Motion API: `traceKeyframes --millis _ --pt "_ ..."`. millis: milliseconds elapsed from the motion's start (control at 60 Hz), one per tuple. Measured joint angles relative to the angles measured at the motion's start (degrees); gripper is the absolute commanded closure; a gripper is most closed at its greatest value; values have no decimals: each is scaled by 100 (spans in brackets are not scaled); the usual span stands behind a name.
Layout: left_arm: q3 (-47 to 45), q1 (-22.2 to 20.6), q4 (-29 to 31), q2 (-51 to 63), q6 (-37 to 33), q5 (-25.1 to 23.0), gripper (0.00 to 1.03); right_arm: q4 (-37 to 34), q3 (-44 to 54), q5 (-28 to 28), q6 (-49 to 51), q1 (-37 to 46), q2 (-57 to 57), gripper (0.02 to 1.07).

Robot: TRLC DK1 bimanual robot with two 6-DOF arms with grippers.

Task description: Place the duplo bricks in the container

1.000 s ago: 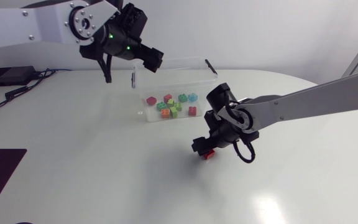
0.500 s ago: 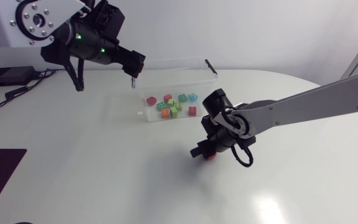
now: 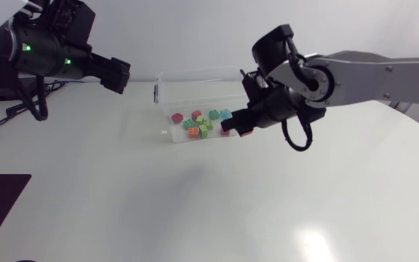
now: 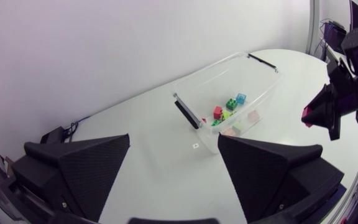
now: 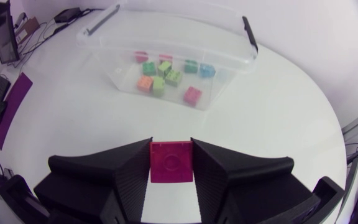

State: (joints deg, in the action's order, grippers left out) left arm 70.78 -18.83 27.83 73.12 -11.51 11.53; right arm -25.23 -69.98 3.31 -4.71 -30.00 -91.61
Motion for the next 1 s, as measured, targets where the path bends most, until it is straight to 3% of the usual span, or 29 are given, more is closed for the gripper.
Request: traceKeyframes --millis 367,833,867,900,1000 --pt "-649 9 127 -883 66 361 4 192 -1502 146 -61 243 -767 81" --pt "-1386 256 195 -1950 101 382 4 452 -2861 446 -57 278 -2179 80" --pt "-1414 260 197 -1996 103 382 4 468 -2946 446 -57 282 -2264 76" --pt "-1453 260 195 -2041 103 382 4 487 -3012 446 -57 282 -2337 64" --pt "-1574 267 205 -2159 101 400 4 577 -3049 476 -55 280 -2461 20"
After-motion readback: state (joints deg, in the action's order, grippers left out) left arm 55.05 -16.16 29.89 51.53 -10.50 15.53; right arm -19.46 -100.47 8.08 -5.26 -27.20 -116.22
